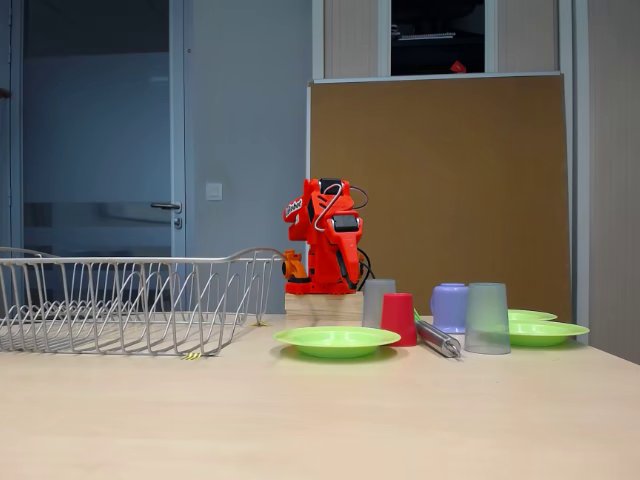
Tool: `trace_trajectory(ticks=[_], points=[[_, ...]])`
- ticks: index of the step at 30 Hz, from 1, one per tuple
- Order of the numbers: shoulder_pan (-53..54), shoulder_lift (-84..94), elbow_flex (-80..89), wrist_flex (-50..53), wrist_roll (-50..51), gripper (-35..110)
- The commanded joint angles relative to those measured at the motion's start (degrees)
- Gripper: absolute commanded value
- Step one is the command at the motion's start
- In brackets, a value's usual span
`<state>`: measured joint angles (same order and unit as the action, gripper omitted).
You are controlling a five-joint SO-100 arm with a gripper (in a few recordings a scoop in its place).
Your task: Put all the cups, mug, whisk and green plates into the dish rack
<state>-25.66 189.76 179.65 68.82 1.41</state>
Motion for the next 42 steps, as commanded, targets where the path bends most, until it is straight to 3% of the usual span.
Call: trace_trajectory(ticks=[1, 36, 42], points=[[-0.5, 0.7, 0.4, 0.7, 0.4, 0], [-0.5, 0.7, 0.4, 0.7, 0.4, 0], [6.0, 0.4, -0.4, 0.4, -9.8, 0]])
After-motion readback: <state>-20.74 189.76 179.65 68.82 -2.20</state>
